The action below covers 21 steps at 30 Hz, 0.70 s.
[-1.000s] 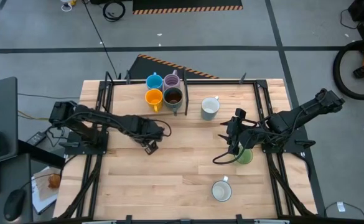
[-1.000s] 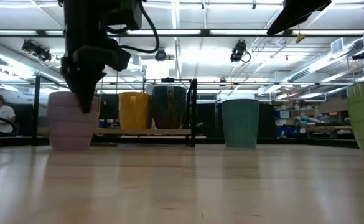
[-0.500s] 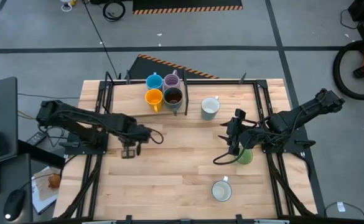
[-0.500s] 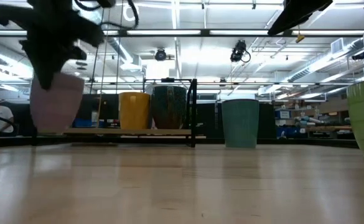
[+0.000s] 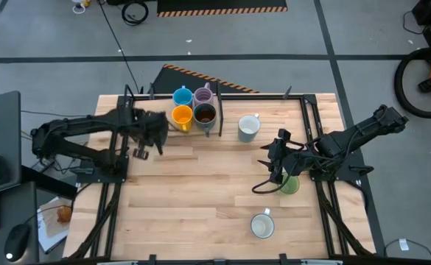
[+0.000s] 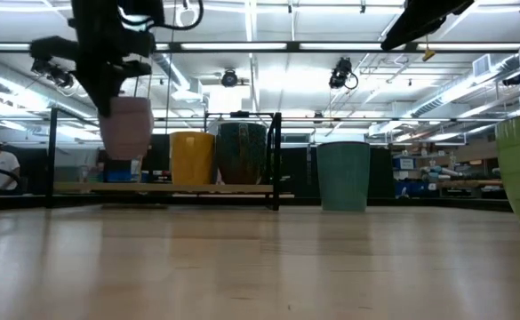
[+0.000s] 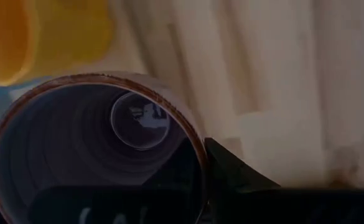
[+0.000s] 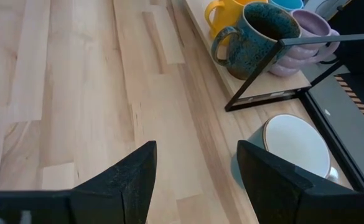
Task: Place coffee mugs
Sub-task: Put the purple-white mug on the shelf
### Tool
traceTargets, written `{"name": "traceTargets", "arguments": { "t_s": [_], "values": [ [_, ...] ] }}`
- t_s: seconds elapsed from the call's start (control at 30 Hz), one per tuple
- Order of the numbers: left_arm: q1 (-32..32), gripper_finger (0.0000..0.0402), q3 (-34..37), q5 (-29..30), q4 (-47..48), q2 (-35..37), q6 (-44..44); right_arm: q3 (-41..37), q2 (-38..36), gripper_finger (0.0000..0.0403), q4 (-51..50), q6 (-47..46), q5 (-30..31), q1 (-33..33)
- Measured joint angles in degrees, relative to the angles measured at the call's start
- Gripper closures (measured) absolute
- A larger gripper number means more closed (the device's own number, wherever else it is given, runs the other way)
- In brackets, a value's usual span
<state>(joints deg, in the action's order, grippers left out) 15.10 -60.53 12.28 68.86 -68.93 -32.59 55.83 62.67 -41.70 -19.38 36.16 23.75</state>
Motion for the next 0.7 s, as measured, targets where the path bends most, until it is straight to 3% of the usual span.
{"name": "traceTargets", "arguments": {
  "t_s": [0.4,0.7],
  "values": [
    [21.0,0.038,0.0,-8.4,-9.9,-0.4,-13.0,0.0,0.0,0.0174,0.6,-0.1,0.3,-0.8],
    [28.2,0.038,-2.2,-9.6,-13.4,-6.9,-19.1,0.0,0.0,0.0174,0.6,0.0,0.3,-2.4]
  ]
}}
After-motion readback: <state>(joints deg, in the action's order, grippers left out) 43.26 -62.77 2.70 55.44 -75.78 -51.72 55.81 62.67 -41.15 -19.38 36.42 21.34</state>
